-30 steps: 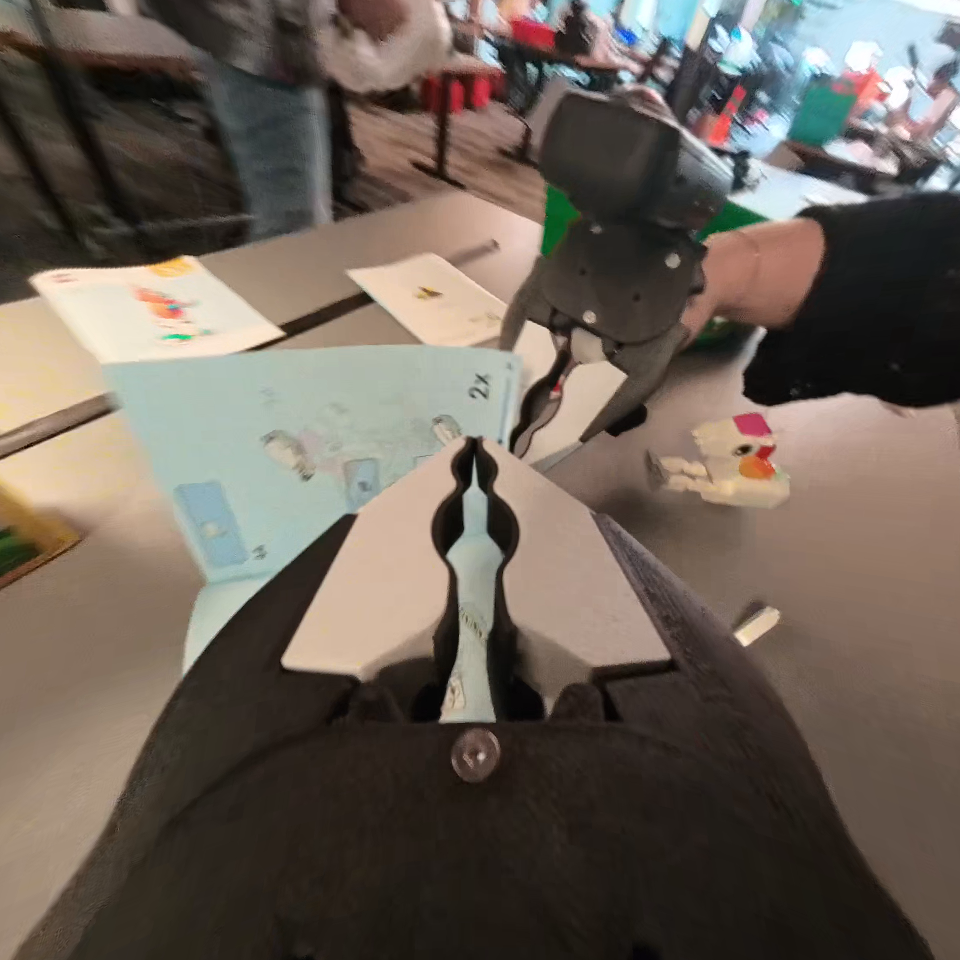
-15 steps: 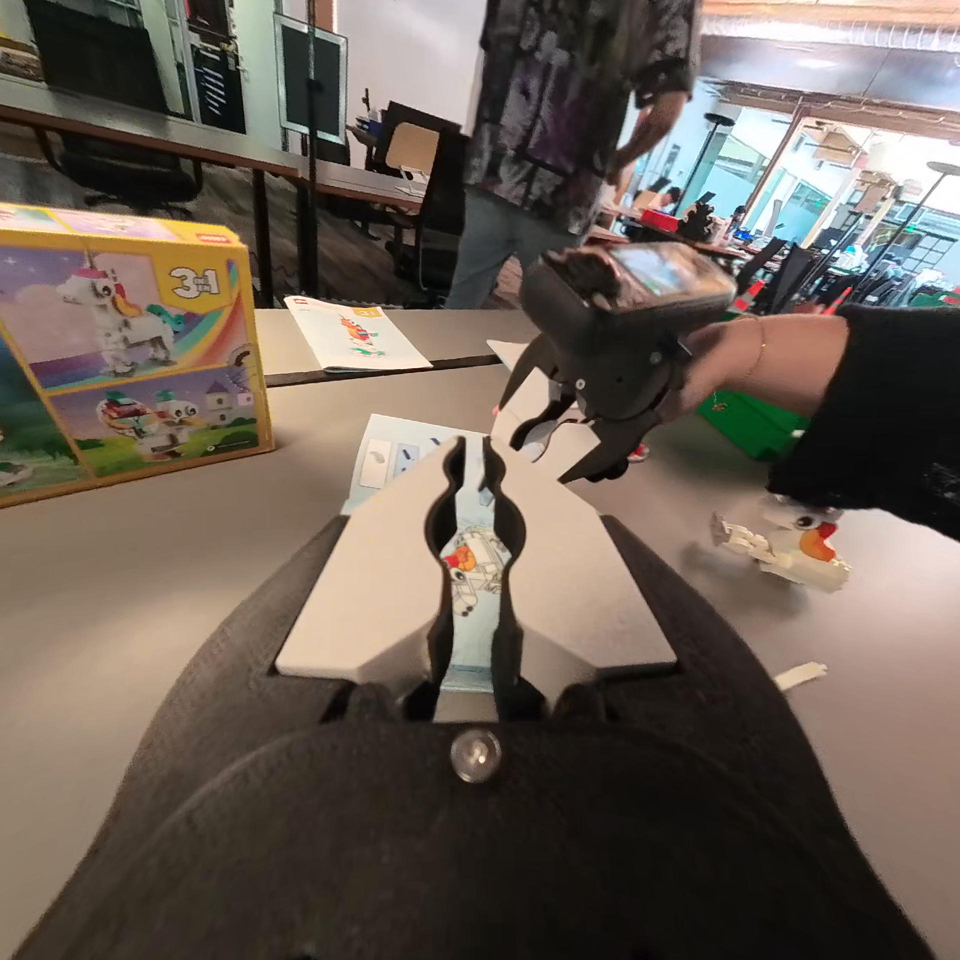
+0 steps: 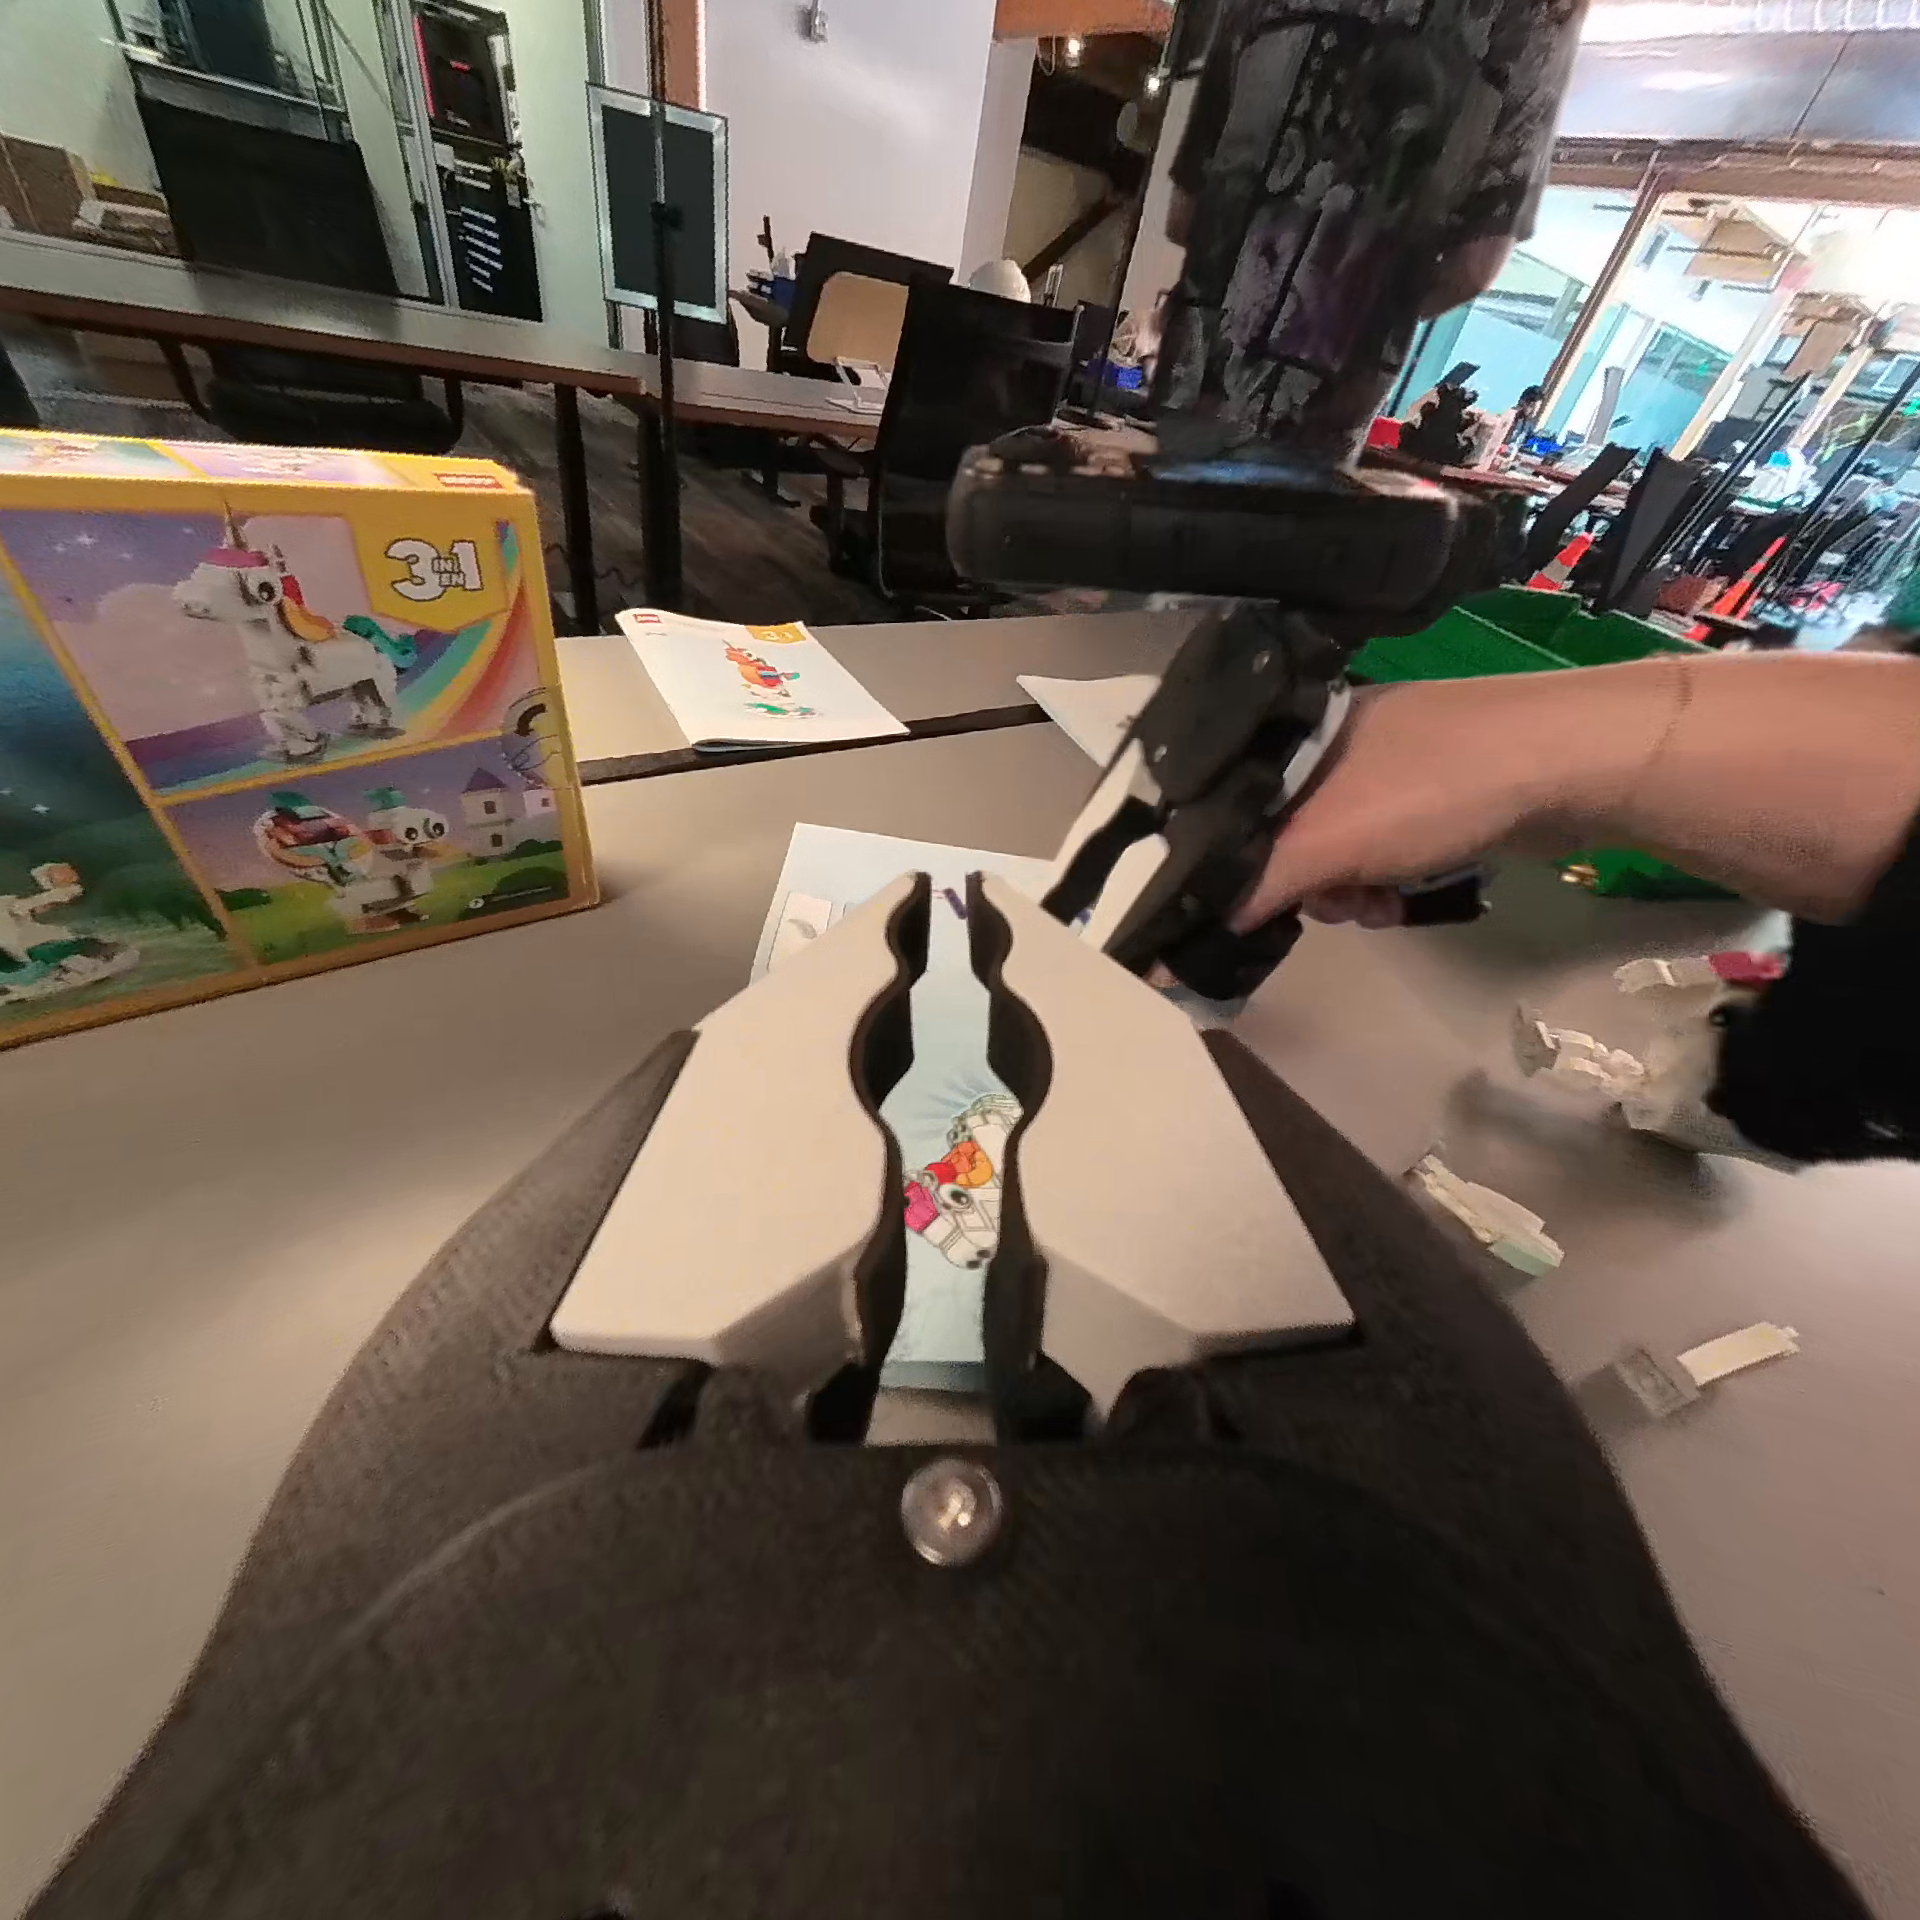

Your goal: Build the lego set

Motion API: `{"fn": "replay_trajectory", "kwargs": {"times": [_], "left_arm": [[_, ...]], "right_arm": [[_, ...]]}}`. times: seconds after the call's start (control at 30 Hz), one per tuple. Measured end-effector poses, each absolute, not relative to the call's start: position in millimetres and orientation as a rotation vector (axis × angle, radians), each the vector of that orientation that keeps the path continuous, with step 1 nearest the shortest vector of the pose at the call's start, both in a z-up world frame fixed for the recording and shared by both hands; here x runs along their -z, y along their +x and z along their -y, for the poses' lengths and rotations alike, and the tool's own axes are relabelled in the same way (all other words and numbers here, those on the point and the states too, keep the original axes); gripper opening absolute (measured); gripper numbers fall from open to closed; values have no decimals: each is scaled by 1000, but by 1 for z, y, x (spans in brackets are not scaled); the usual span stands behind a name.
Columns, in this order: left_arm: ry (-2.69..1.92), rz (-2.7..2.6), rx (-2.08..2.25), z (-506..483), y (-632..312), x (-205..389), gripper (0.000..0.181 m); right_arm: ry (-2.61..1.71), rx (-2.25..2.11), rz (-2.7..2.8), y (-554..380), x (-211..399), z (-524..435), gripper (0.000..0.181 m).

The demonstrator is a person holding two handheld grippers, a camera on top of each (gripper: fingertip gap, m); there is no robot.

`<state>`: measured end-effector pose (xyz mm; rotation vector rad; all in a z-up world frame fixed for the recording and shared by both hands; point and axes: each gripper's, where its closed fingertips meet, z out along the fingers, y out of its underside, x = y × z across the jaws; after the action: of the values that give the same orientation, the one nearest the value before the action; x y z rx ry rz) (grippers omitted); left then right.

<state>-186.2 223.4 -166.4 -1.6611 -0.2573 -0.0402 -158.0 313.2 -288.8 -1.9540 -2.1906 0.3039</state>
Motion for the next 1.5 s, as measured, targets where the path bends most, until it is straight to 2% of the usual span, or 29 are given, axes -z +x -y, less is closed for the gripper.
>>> {"fn": "replay_trajectory", "kwargs": {"times": [0.03,0.17,0.27,0.37,0.47,0.53,0.6,0.73,0.9,1.0,1.27,1.5], "left_arm": [[-1665,251,28,-224,-186,167,6],[-1666,214,-20,-226,-182,169,6],[-1618,174,-117,-224,-179,163,8],[-1554,101,-219,-221,-170,152,15],[-1485,32,-264,-222,-155,140,23],[-1457,5,-281,-224,-146,136,35],[-1422,2,-281,-225,-136,129,55],[-1277,72,-169,-230,-117,95,76],[-1249,120,-117,-280,-106,94,81],[-1248,95,-45,-297,-89,114,81],[-1316,-92,-107,-301,-58,137,66],[-1433,-153,-100,-311,-42,163,57]], "right_arm": [[-2058,-319,2090,-157,289,-315,52],[-2205,-330,1841,-158,289,-315,52],[-2085,-417,1755,-166,270,-320,56],[-1736,-686,1589,-159,193,-317,57],[-1379,-821,1370,-89,111,-313,58],[-1205,-769,1191,-27,76,-329,57],[-1076,-639,976,38,56,-361,53],[-938,-364,679,128,64,-427,48],[-871,-362,731,106,104,-474,41],[-896,-384,761,84,121,-492,36],[-939,-471,842,46,141,-502,15],[-961,-433,895,55,157,-487,9]]}}
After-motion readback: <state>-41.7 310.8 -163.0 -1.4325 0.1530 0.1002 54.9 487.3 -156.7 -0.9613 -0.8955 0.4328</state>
